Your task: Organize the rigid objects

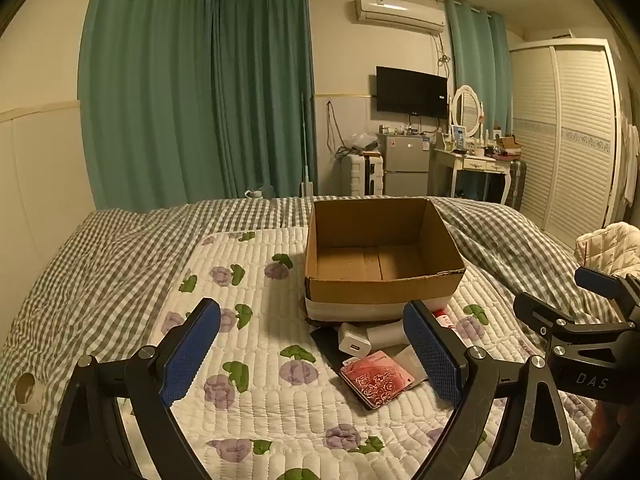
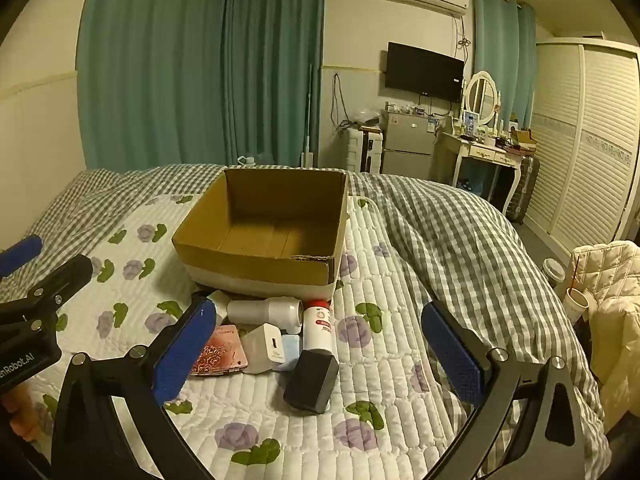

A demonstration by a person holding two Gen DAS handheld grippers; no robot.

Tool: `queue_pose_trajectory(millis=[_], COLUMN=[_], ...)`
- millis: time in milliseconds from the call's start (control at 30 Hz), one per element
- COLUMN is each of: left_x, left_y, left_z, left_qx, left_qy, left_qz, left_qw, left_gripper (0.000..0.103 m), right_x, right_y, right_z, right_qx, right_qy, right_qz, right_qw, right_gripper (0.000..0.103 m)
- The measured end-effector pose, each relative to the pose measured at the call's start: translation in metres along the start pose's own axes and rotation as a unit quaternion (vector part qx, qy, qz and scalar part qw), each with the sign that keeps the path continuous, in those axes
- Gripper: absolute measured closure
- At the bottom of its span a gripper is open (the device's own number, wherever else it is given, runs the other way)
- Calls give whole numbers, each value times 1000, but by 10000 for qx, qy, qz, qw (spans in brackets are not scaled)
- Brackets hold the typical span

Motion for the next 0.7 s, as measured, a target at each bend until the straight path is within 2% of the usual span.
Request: queue_pose_trajectory(millis=[700], left_x=[-2], left_y=[-1], left_z=[-3], left_qx=[62], left_qy=[41], left_qz=[-30], left_qw=[10000], left_gripper=[8], right_x=[6], right_y=[-6], right_z=[0], right_qx=[148], right_qy=[65], right_qz=[-3], right_qw=[9999], right_gripper=[0])
Point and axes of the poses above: each gripper's, at about its wrist camera, not at the fingertips, and y roughly against the way its jaws point, x to its left, z to its top, the point moved 2 cm from there along -y, roughly the way its jaws point, and after that the axes turned 3 degrees about y, right-handed, at the moved point
